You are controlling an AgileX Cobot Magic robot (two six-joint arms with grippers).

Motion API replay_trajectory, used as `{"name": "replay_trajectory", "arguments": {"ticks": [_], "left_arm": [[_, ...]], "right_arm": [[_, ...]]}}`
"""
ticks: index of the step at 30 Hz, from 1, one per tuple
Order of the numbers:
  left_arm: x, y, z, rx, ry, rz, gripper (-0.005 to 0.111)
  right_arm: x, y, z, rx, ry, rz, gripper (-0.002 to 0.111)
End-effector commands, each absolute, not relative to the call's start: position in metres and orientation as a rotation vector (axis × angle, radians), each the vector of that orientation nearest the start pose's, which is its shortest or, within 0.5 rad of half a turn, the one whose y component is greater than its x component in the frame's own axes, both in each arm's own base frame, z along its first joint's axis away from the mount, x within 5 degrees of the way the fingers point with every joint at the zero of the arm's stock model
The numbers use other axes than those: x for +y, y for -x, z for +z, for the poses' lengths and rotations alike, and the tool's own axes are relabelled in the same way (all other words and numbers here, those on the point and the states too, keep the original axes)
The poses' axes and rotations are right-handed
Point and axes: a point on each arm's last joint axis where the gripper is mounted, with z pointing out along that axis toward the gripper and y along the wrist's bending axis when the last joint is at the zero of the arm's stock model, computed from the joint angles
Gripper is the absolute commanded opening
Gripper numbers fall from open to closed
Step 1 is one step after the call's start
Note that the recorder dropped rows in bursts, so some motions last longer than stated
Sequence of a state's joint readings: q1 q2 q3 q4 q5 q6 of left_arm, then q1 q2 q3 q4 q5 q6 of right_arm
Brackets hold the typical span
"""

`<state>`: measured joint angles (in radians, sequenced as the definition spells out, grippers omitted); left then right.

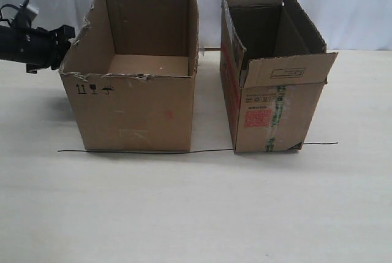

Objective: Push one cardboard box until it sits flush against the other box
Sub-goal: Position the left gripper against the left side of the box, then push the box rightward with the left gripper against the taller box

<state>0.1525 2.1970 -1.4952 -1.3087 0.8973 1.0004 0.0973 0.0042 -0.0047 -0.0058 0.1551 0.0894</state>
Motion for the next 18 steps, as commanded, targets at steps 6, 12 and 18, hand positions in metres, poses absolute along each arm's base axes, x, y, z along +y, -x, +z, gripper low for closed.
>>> {"name": "replay_trajectory", "arguments": {"ticks": [6,12,18], "left_arm": [[-0.005,-0.458,0.152,2.271,0.032,-1.171,0.000],[-0.008,-0.457,0.150,2.259,0.029,-1.238,0.000],[-0.017,-0.457,0.150,2.263,0.005,-1.237,0.000]], "right_arm": [[0.005,-0.056,0.199,1.644,0.013,0.131,0.005],[0.005,-0.056,0.199,1.644,0.013,0.131,0.005],[0.005,-0.056,0.199,1.644,0.013,0.131,0.005]]}}
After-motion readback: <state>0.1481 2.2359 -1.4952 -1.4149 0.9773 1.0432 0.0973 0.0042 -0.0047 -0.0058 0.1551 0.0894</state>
